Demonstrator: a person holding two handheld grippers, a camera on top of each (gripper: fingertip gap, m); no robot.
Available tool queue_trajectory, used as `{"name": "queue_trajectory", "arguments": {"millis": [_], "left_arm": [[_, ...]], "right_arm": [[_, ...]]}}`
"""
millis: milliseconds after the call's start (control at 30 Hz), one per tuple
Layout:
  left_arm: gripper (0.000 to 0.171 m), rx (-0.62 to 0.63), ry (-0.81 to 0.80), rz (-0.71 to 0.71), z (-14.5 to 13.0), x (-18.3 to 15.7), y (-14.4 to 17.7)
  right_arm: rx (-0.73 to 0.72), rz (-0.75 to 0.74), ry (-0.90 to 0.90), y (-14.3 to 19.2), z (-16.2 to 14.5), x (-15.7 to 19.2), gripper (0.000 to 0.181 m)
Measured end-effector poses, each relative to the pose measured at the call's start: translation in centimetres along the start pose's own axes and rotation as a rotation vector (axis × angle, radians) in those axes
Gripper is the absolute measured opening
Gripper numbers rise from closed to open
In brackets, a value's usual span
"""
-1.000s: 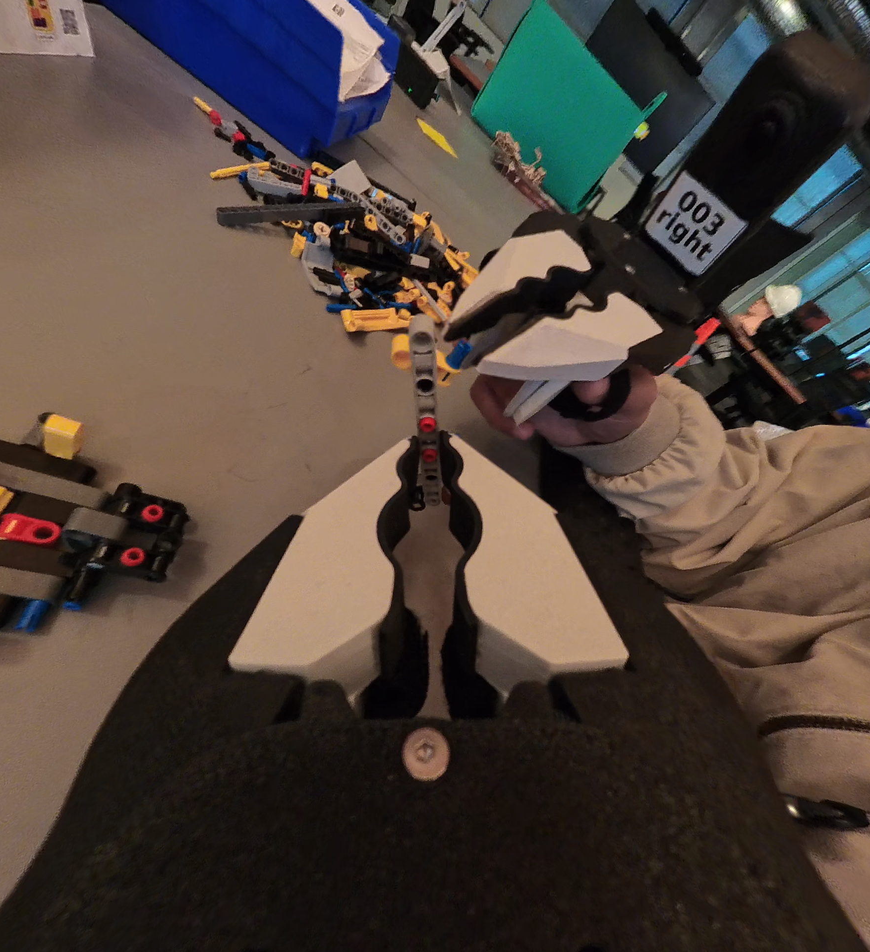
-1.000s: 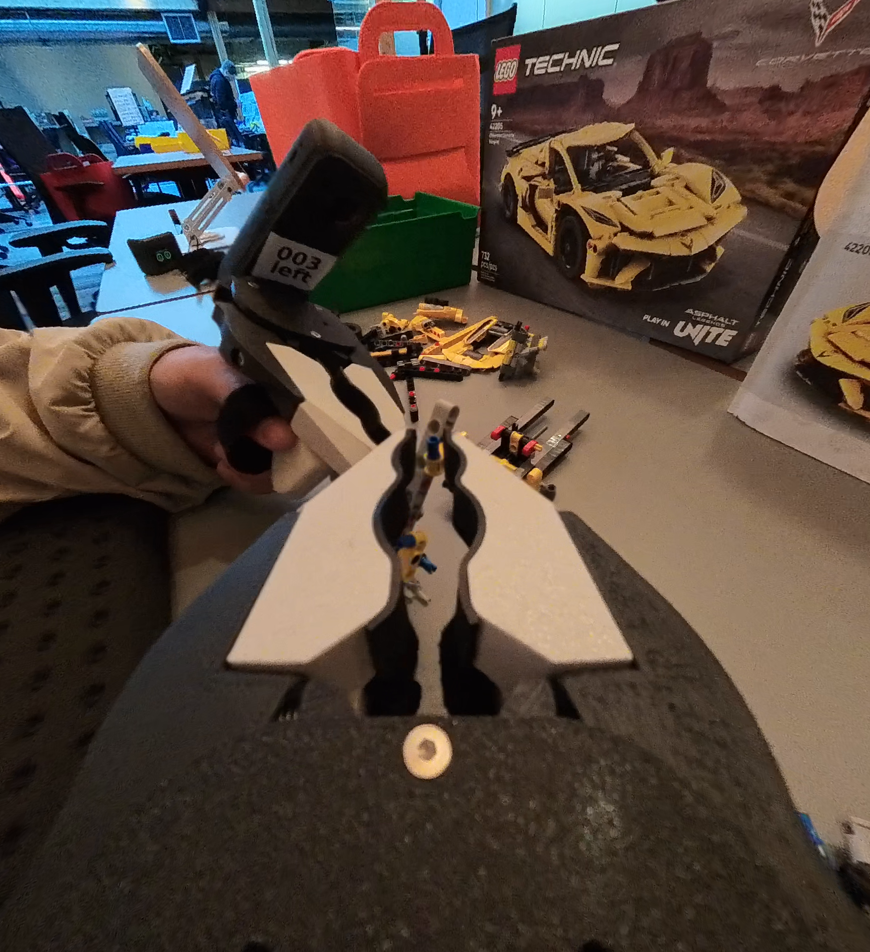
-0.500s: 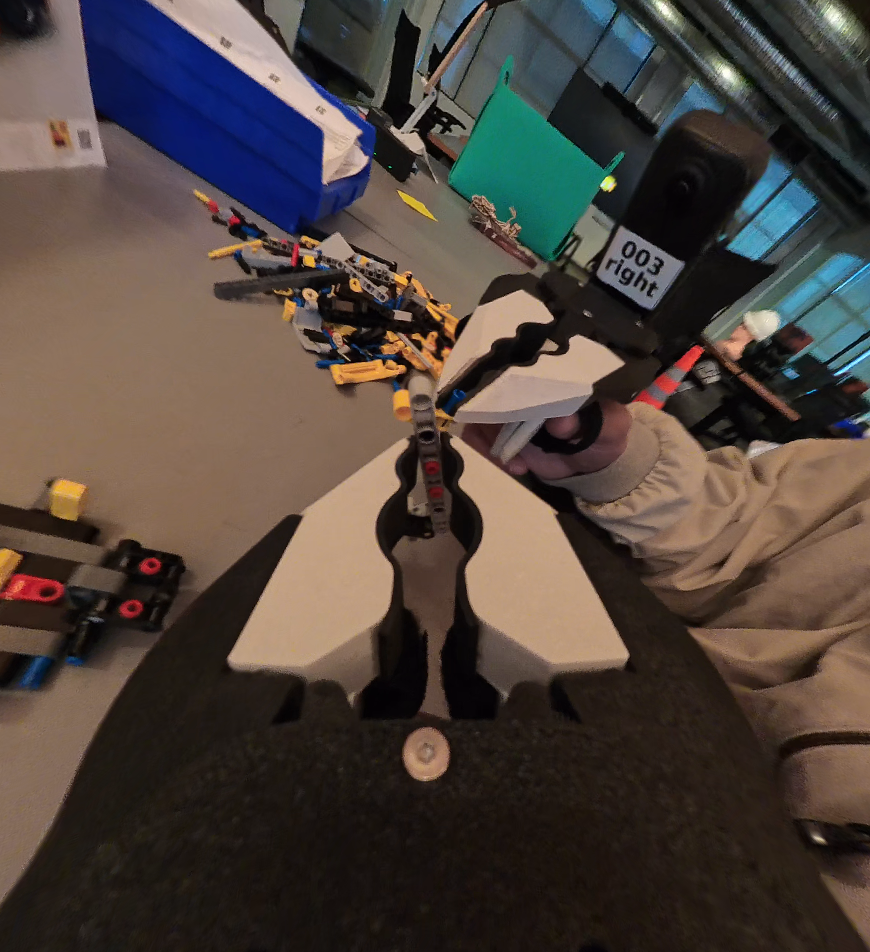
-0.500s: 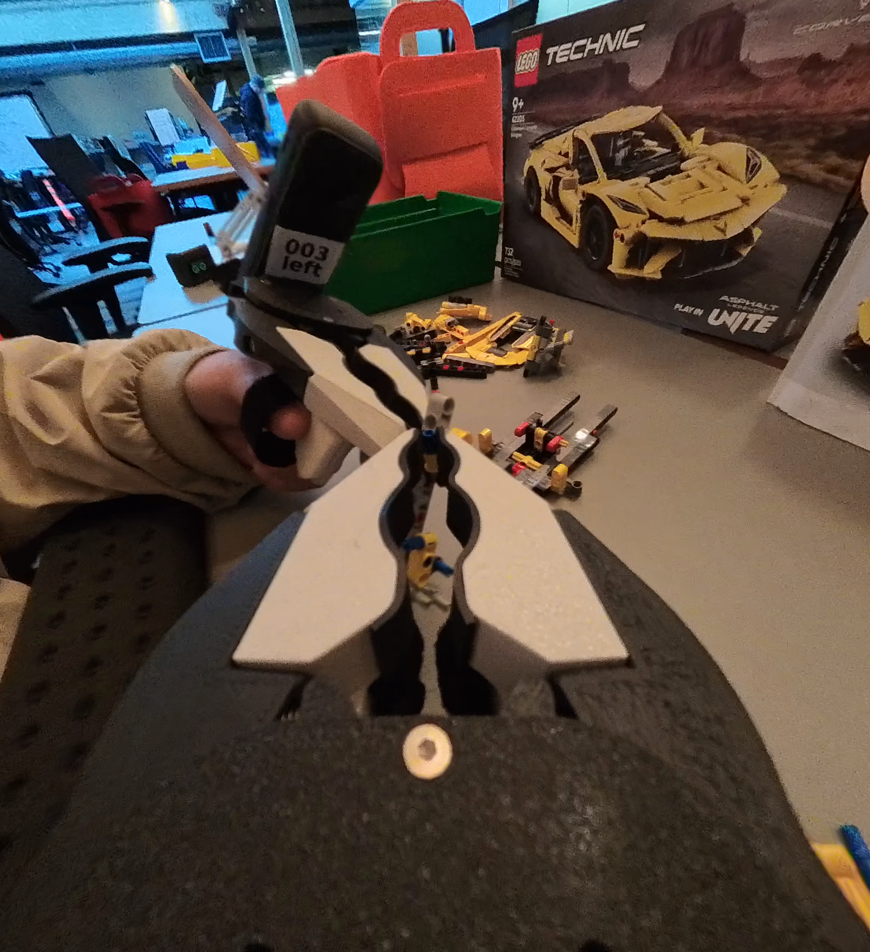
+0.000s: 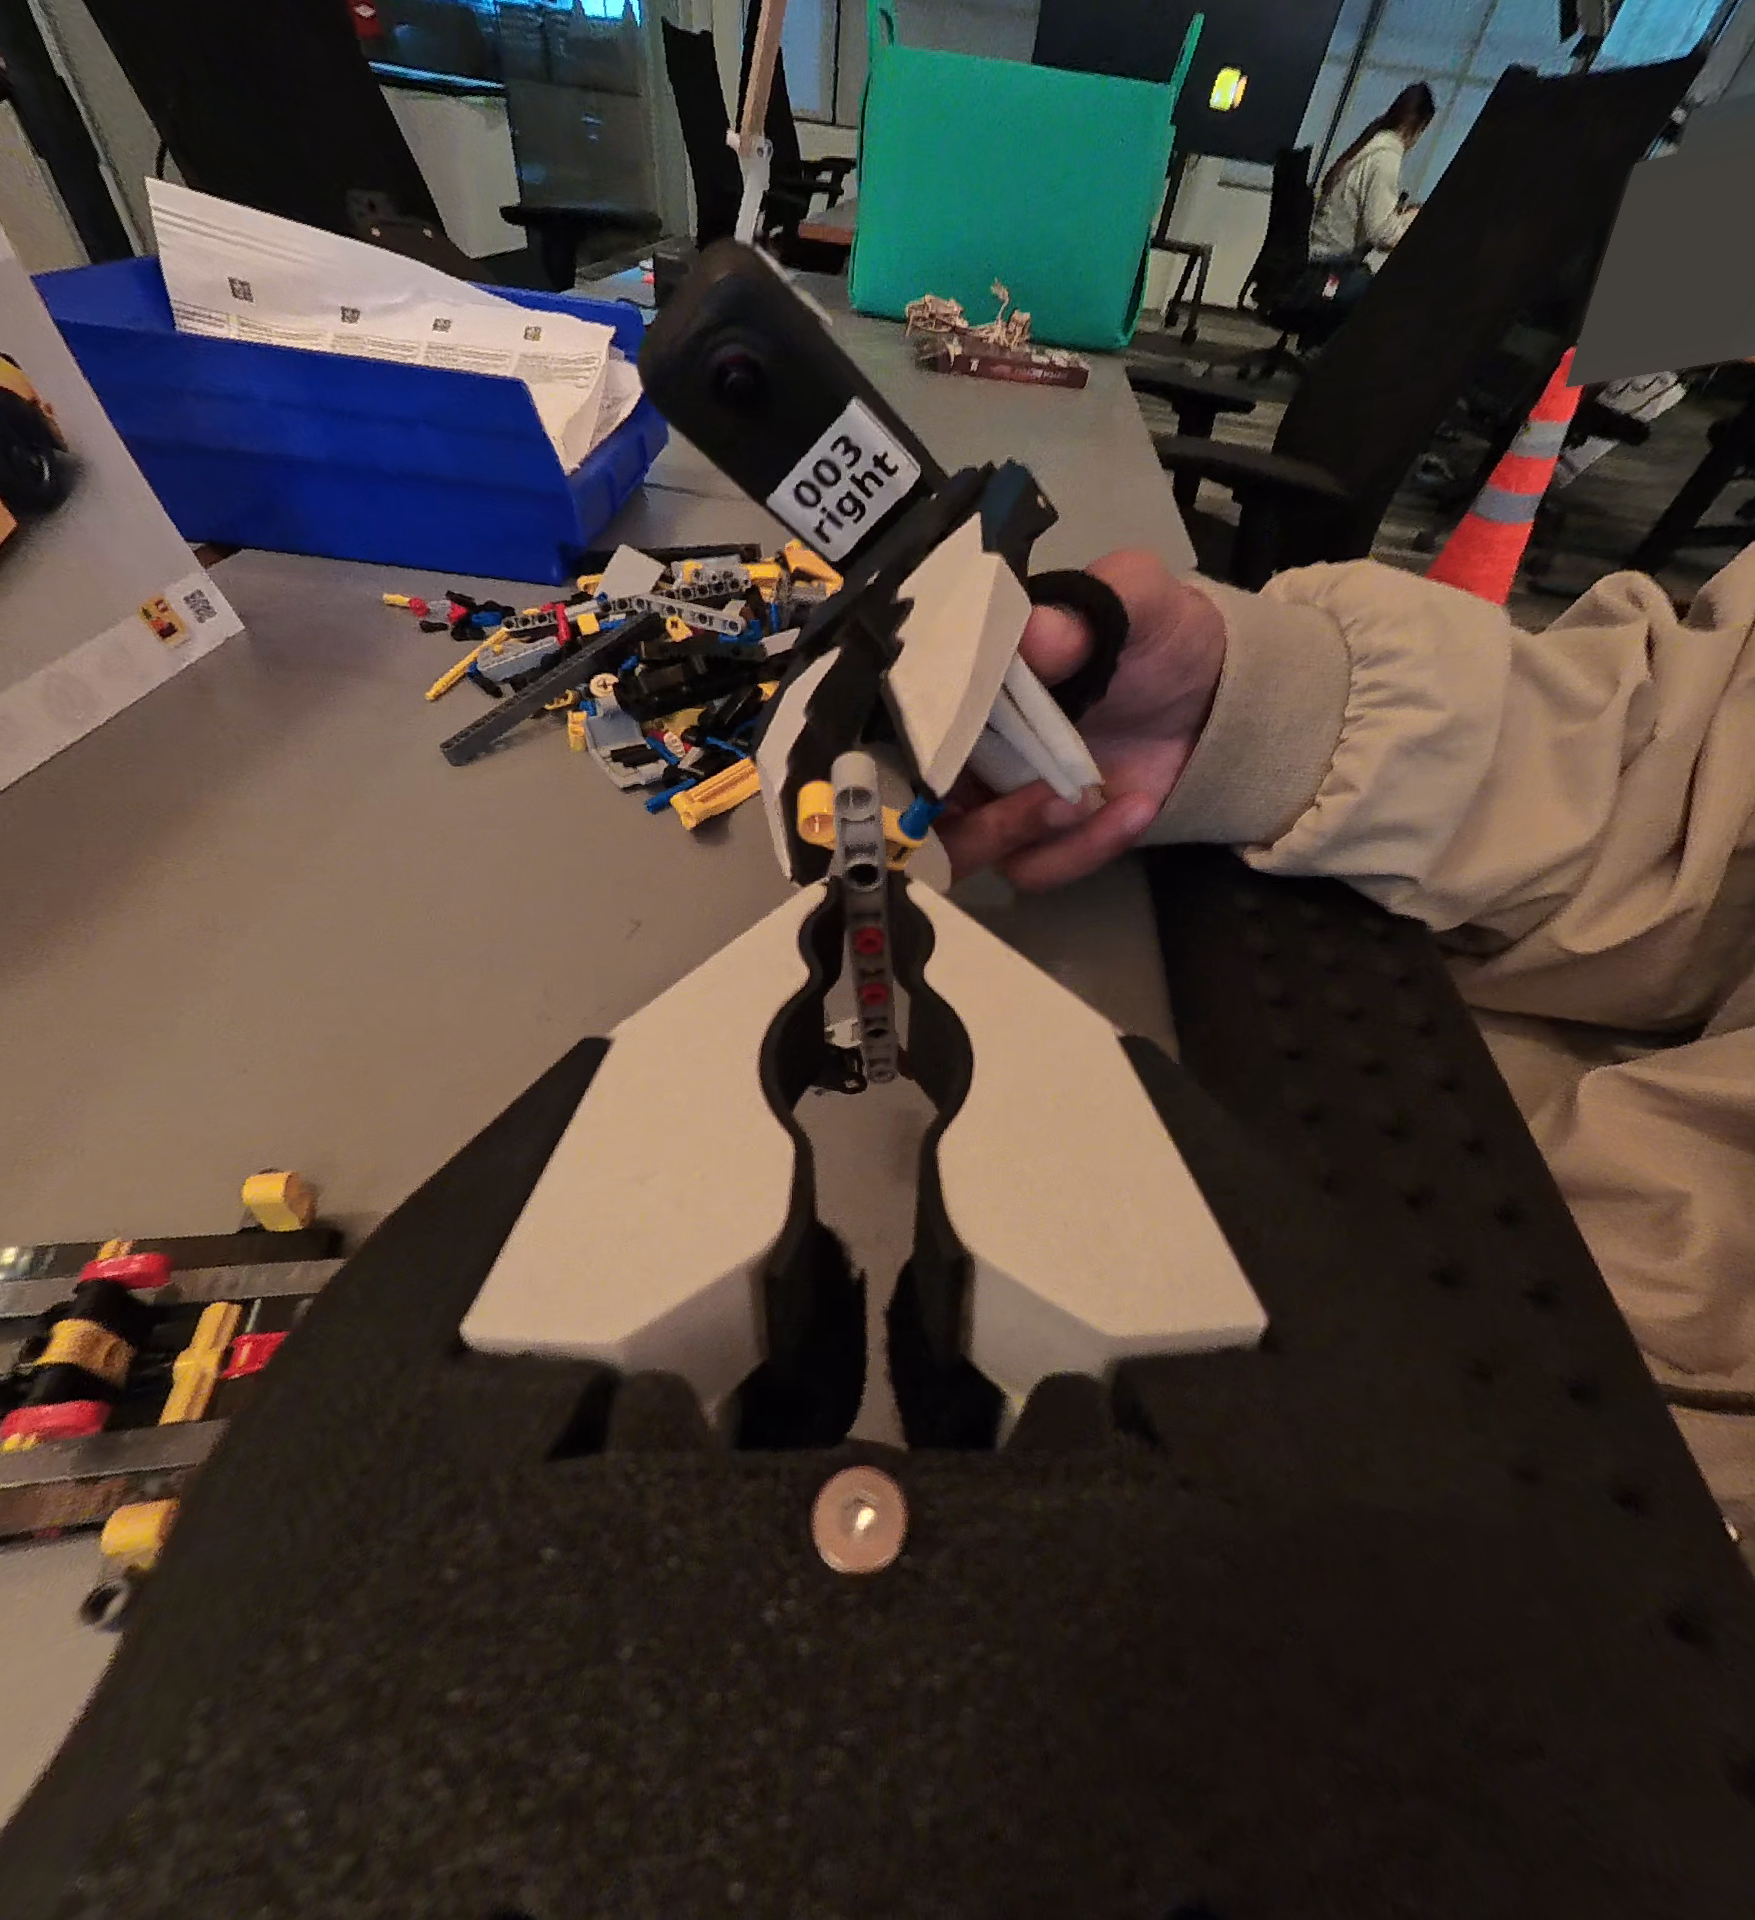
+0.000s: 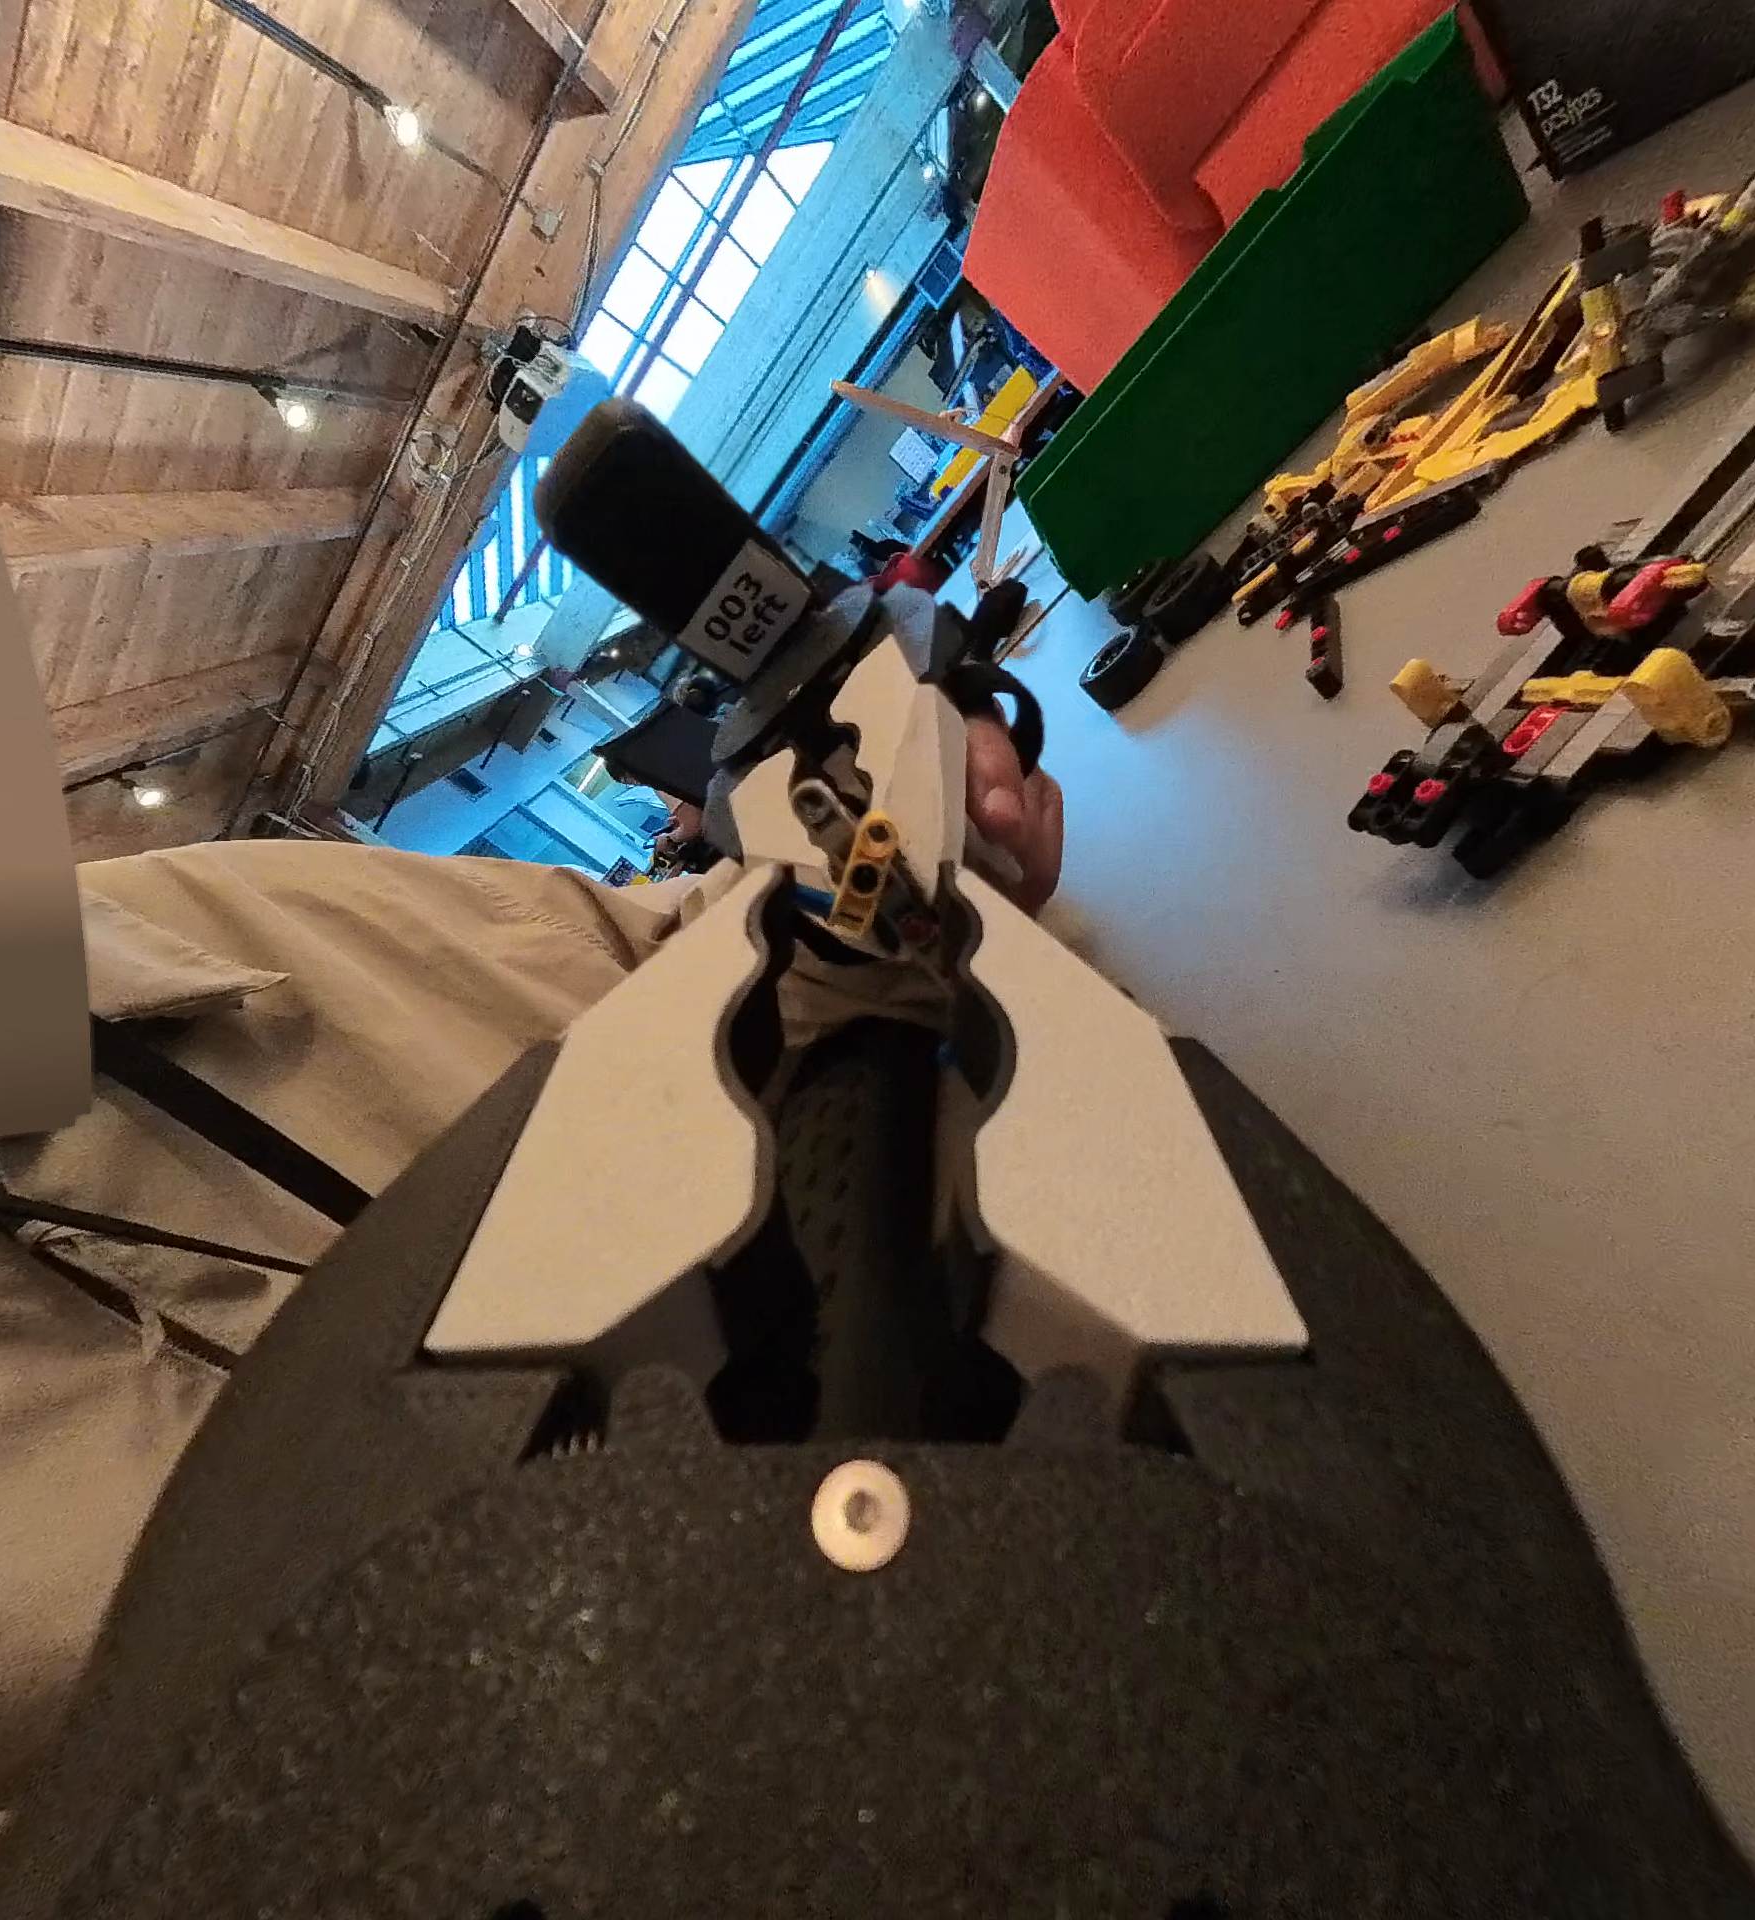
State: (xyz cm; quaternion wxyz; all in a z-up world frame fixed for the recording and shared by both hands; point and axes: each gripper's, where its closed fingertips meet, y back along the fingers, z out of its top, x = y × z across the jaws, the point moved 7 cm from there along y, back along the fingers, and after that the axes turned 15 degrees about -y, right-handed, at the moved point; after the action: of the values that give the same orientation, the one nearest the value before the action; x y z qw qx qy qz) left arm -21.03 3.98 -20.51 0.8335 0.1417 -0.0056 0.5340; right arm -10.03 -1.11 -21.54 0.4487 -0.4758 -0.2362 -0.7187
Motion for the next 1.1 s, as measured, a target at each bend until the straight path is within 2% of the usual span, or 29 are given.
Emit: {"name": "queue_trajectory", "arguments": {"millis": [200, 267, 433, 567, 600, 667, 733, 800, 833, 900, 1000, 1100], "left_arm": [[0.007, 0.083, -0.068, 0.017, -0.5, 0.0, 0.0], [0.007, 0.074, -0.067, -0.002, -0.4, -0.3, -0.1], [0.007, 0.082, -0.088, 0.007, -0.4, -0.4, -0.3], [0.007, -0.006, -0.011, -0.015, 0.2, 0.0, 0.5], [0.008, -0.047, 0.029, 0.005, 0.4, 0.7, 1.4], [0.007, -0.197, 0.160, 0.104, 1.1, 3.2, 4.3], [0.007, -0.351, 0.286, 0.097, 1.6, 4.5, 6.0], [0.007, -0.455, 0.362, 0.013, 2.0, 4.3, 6.0], [0.007, -0.454, 0.384, 0.004, 1.9, 4.4, 5.7], [0.007, -0.422, 0.400, -0.019, 1.4, 4.3, 5.3], [0.007, -0.360, 0.412, -0.001, 0.8, 4.4, 4.7], [0.007, -0.343, 0.411, -0.012, 0.6, 4.2, 4.3]], "right_arm": [[-0.013, -0.023, 0.015, 0.2, 0.2, -0.4, 0.017], [0.042, -0.034, 0.019, -0.1, -0.3, -0.5, 0.015], [0.053, -0.015, -0.048, 0.2, -0.3, -0.8, 0.006], [0.048, 0.063, -0.082, 0.2, 0.0, -0.4, 0.006], [-0.008, 0.075, -0.094, 1.1, 0.6, -0.4, 0.006], [-0.170, 0.123, -0.146, 5.3, 2.3, -0.6, 0.006], [-0.176, -0.045, -0.087, 7.3, 2.4, -1.2, 0.005], [-0.066, -0.361, 0.099, 6.1, 1.7, -2.5, 0.006], [0.023, -0.482, 0.201, 4.7, 1.1, -3.0, 0.006], [0.151, -0.603, 0.313, 2.1, 0.0, -3.8, 0.006], [0.323, -0.787, 0.366, 0.4, -1.7, -6.1, 0.007], [0.319, -0.752, 0.390, -0.1, -1.9, -5.7, 0.009]]}}
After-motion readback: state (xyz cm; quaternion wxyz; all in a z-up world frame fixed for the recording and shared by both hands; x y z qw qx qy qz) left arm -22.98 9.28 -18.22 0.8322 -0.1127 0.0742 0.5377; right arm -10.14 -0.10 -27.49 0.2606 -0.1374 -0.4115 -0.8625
